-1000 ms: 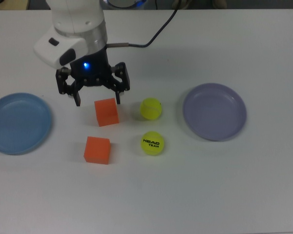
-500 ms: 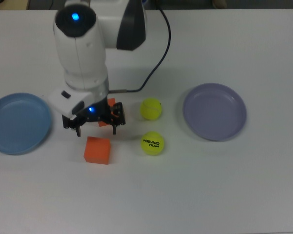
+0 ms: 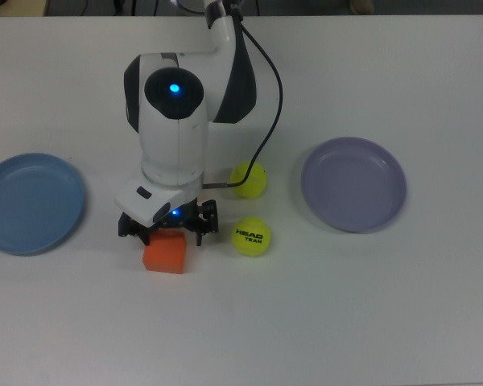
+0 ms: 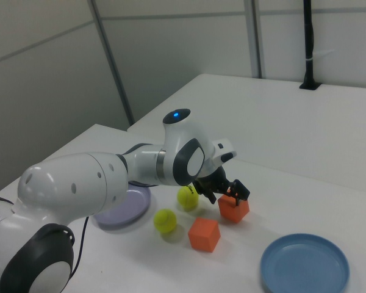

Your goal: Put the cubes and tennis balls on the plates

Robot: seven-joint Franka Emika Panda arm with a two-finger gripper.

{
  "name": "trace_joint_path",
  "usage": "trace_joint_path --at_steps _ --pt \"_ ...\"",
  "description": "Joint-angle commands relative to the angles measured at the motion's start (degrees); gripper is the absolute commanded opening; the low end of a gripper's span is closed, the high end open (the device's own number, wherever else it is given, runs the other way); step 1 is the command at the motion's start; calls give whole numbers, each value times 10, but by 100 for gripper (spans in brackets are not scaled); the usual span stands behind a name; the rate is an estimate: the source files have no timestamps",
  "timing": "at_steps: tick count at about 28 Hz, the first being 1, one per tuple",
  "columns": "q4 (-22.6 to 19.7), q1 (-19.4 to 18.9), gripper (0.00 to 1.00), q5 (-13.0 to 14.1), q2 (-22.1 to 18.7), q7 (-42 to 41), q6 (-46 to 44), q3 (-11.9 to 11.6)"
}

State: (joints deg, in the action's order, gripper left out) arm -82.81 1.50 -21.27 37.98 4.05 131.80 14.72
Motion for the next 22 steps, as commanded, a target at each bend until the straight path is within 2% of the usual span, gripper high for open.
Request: trace_joint_path --at_steps 1,3,5,12,22 --pt "-4 -7 100 -24 5 17 14 -9" --pt "-4 -6 95 -25 5 17 14 -10" --pt "-3 -6 95 -25 4 17 14 -10" --pt "1 -2 100 -25 -26 15 7 -11" --pt "-3 -6 100 -46 -20 15 9 -27"
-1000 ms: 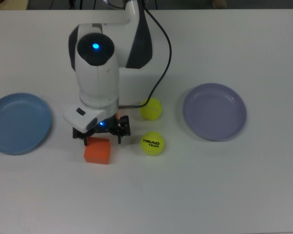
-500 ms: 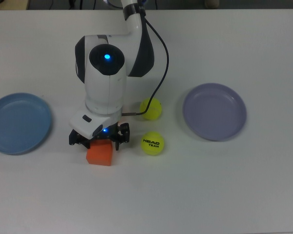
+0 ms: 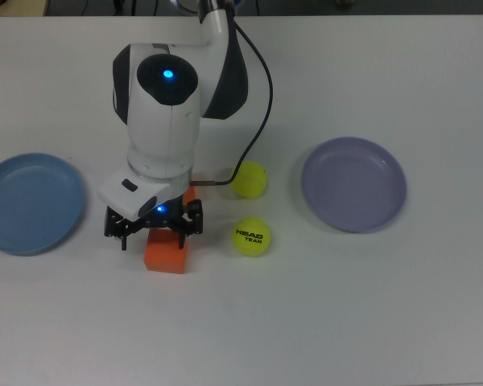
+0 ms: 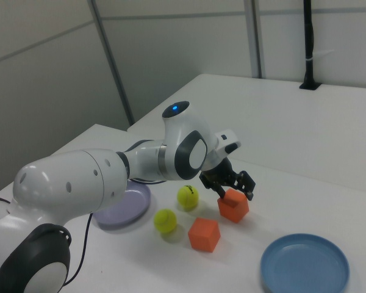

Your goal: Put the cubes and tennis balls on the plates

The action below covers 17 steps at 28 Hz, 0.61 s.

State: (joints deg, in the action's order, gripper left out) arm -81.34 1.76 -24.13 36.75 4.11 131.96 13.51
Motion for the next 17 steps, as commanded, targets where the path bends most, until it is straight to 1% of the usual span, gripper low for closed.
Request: trace_joint_path --at_steps 1,9,12,13,14,17 --pt "-18 -10 100 -17 -7 14 8 -15" --pt "-18 -15 100 -14 -9 17 7 -14" --pt "-15 -17 100 -7 -22 17 3 -11" --pt "-15 -17 100 -7 -36 17 -5 -10" --pt "-15 -18 100 -5 -40 17 -9 -9" --pt "-14 -18 100 3 -43 16 -14 -9"
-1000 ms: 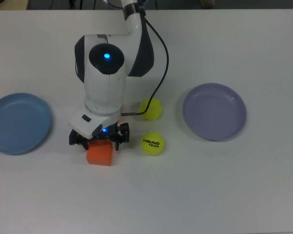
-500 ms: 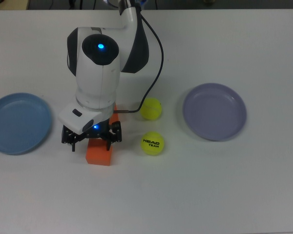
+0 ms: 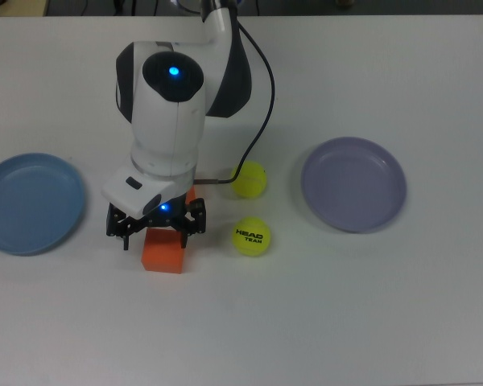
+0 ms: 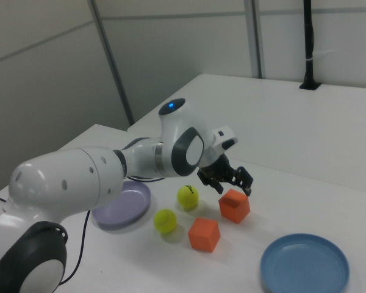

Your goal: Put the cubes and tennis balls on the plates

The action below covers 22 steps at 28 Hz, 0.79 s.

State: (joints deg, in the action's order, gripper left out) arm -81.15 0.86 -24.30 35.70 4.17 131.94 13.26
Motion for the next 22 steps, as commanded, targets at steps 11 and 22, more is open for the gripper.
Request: trace_joint_path --at_steps 11,22 --pt "-21 -33 100 -21 14 20 -9 -18" --pt "-28 -33 89 -38 15 36 -9 -21"
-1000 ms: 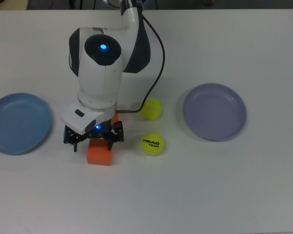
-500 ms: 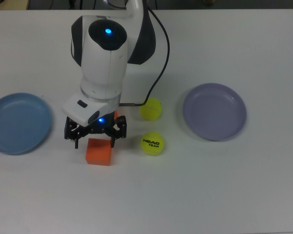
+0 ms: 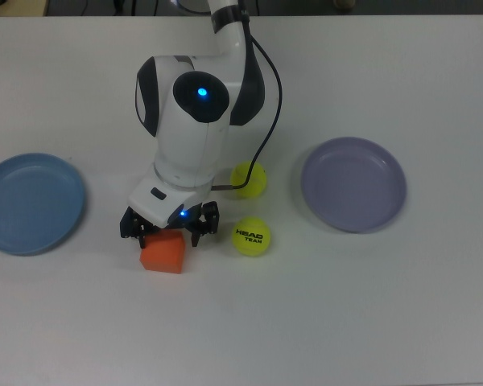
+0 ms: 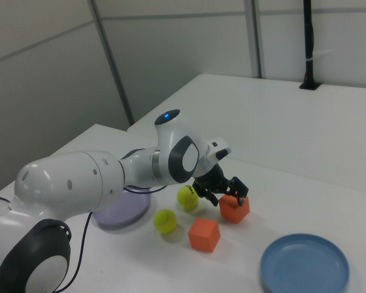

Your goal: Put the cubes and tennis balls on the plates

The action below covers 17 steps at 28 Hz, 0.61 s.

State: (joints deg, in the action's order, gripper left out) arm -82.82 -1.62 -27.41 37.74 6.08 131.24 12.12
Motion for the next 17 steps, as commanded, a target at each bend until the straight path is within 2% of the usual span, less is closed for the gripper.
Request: trace_joint_path --at_steps 1,5,6,8,13,14,15,16,17 --pt "-12 -8 83 -7 -6 17 -2 -10" --pt "-11 -8 77 -7 -7 17 -2 -10" --pt "-11 -8 70 -7 -7 17 -2 -10" --pt "-10 -8 47 -8 -7 17 -2 -10" --pt "-12 -9 15 -10 -7 17 -4 -10" --pt "-12 -9 17 -10 -7 17 -5 -10" --pt "-12 -9 26 -10 -7 17 -5 -10" --pt "-11 -9 49 -9 -8 17 -5 -10" --pt "-10 -9 86 -9 -9 17 -5 -10"
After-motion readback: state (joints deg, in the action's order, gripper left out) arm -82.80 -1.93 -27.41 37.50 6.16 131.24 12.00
